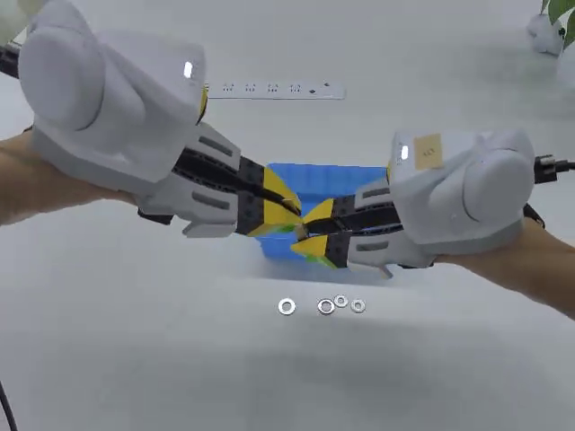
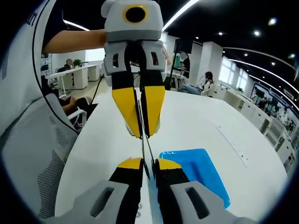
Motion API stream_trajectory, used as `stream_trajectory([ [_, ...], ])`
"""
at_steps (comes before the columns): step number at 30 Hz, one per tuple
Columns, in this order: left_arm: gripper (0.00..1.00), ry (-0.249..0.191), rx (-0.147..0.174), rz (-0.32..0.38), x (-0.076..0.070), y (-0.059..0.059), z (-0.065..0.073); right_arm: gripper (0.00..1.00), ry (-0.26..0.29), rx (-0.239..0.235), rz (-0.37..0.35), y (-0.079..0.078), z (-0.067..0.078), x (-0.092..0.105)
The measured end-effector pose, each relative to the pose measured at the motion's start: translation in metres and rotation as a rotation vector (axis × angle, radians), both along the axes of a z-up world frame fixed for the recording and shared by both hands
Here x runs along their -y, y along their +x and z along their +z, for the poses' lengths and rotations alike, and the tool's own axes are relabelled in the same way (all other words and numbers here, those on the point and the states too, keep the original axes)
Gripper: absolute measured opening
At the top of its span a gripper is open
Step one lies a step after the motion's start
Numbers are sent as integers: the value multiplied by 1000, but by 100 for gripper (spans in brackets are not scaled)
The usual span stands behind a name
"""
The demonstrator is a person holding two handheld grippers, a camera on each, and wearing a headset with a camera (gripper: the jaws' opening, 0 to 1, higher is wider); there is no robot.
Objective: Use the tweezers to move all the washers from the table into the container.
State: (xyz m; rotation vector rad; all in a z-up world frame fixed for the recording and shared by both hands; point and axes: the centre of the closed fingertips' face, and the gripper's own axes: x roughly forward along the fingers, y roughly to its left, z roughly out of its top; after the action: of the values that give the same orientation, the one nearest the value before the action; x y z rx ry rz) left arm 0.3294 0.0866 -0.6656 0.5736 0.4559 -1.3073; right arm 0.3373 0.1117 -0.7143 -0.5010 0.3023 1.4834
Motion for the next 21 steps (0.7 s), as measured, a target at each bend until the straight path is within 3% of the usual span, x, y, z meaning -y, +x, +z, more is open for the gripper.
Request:
stream_trajectory([
  [6,6,1,-21,20,-8,-16,-5,11,-16,1,51,-20,-12,-6],
  [11,6,-10,-39,46,-13,-24,-8,11,-31,-2,69,-27,-20,-12],
  [21,6,-15,-60,65,-18,-28,-18,11,-31,-28,74,-31,-30,-15],
])
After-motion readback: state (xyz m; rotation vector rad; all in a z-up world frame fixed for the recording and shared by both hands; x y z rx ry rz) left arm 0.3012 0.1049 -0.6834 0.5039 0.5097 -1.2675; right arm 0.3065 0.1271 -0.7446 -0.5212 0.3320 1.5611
